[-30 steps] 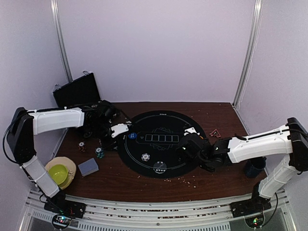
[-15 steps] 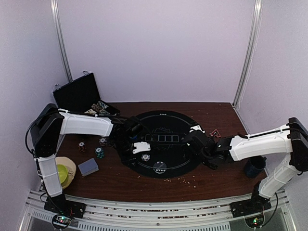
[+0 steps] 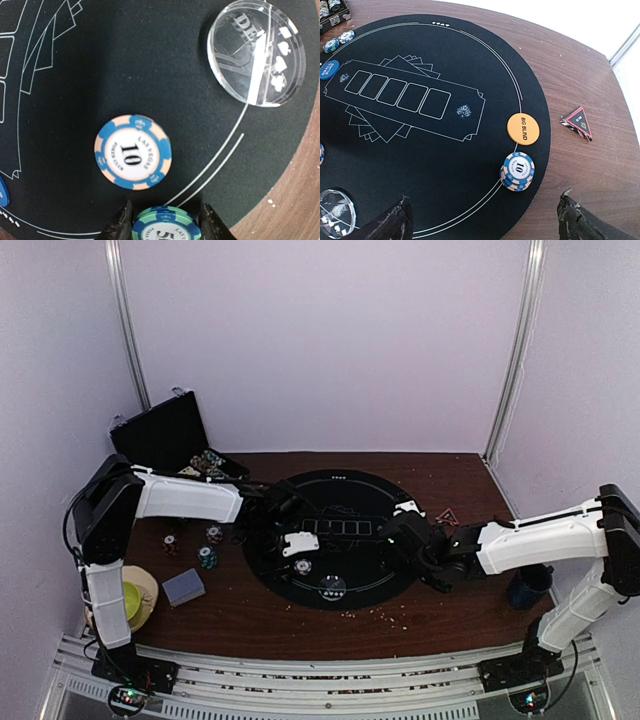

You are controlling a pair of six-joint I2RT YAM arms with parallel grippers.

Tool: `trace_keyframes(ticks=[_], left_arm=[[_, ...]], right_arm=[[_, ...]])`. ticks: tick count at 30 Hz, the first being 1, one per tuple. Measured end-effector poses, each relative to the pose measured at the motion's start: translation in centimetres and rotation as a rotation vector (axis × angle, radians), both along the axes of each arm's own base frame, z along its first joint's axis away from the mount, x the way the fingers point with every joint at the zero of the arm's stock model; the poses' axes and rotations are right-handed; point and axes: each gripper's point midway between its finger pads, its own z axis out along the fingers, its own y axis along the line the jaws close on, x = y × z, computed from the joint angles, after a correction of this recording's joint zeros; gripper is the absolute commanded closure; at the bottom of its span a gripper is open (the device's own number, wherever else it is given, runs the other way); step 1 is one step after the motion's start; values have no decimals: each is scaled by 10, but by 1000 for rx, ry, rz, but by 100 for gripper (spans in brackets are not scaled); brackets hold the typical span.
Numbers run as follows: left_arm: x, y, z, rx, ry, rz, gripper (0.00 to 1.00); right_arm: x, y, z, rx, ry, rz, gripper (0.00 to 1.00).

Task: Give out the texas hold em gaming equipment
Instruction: Place the pile of poker chips at the dealer area.

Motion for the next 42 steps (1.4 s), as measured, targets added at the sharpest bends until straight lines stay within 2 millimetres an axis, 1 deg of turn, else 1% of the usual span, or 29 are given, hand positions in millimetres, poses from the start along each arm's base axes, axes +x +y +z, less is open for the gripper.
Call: trace_keyframes(ticks=[8, 13, 14, 21, 25, 28, 30, 31, 34, 36, 39, 40, 42], left_arm=[[3, -3, -5, 4, 4, 0, 62], [3, -4, -5, 2, 6, 0, 57], [3, -4, -5, 3, 6, 0, 55], [4, -6, -4, -4, 4, 4, 26], [7, -5, -3, 0, -9, 9, 17], [7, -1, 3, 1, -29, 13, 10], [8, 0, 14, -9, -51, 15, 6], [9, 0, 23, -21, -66, 17, 4], [14, 1, 60, -80, -127, 29, 2], [20, 7, 90, -126, -179, 49, 2], [32, 22, 125, -179, -247, 95, 2], [38, 31, 135, -195, -268, 123, 2], [49, 51, 147, -207, -296, 180, 2]], right_arm=[[0, 0, 0, 0, 0, 0, 0], [0, 0, 0, 0, 0, 0, 0], [0, 0, 0, 0, 0, 0, 0], [0, 0, 2, 6, -4, 0, 0], [0, 0, 3, 6, -4, 0, 0], [0, 0, 3, 7, -4, 0, 0], [0, 0, 3, 7, -4, 0, 0], [0, 0, 3, 8, -4, 0, 0], [0, 0, 3, 8, -5, 0, 0], [0, 0, 3, 8, -4, 1, 0], [0, 0, 3, 9, -4, 1, 0], [0, 0, 3, 9, -3, 2, 0], [0, 1, 3, 10, -2, 3, 0]])
